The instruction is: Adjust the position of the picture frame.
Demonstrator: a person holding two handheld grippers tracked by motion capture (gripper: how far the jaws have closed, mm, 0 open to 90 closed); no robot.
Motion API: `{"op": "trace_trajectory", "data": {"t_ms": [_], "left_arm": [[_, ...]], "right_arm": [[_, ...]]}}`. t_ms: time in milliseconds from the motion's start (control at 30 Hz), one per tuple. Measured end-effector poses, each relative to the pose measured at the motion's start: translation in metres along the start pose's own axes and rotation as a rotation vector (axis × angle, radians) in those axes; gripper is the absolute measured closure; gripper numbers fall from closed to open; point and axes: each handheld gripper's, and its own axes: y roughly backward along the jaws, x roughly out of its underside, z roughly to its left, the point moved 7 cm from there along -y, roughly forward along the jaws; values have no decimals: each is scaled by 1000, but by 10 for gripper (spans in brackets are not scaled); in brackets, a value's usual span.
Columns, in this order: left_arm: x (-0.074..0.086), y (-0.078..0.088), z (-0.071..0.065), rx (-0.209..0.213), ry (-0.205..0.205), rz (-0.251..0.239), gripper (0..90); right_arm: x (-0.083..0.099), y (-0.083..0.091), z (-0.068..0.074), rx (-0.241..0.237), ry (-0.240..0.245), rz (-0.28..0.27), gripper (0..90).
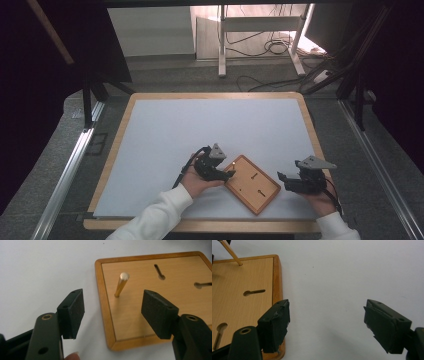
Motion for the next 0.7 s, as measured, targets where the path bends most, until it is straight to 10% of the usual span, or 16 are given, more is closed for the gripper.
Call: {"op": "trace_trajectory", "data": {"t_ms": [533,700], "left_arm": [[-6,-19,-7,-20,-36,-31,837],[-3,-17,-5,-1,-22,-52,846]], "right_arm": [[4,-3,-2,12,-1,20,211],[4,-4,-1,12,0,25,211]]}}
